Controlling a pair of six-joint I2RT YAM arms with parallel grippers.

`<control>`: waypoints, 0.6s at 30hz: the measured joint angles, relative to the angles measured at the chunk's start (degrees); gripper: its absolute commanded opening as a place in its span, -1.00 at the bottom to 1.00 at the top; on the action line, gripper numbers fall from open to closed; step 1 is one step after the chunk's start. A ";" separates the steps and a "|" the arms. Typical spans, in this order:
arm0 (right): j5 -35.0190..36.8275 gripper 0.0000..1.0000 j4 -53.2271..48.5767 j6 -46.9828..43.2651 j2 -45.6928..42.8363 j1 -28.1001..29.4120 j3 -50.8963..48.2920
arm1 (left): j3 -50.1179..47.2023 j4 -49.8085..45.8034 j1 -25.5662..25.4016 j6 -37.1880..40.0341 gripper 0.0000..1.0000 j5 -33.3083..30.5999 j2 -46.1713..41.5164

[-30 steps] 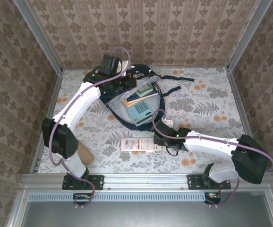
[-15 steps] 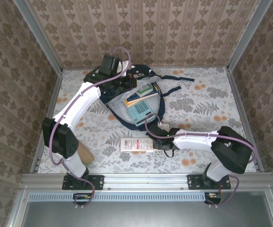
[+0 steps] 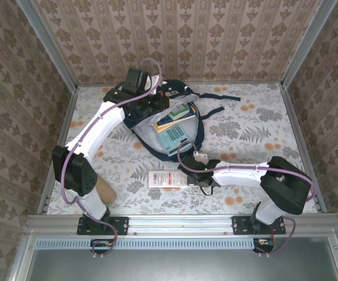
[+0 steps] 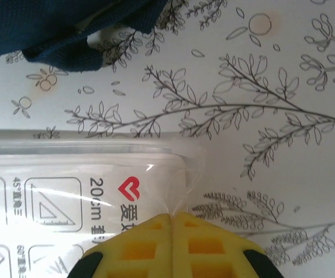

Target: Pack books, pencil case, and school supplies into a backpack

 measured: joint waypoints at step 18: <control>-0.22 -1.00 2.51 -18.86 -23.45 -3.17 6.97 | 1.75 -0.26 0.07 -0.02 -1.00 -0.04 0.02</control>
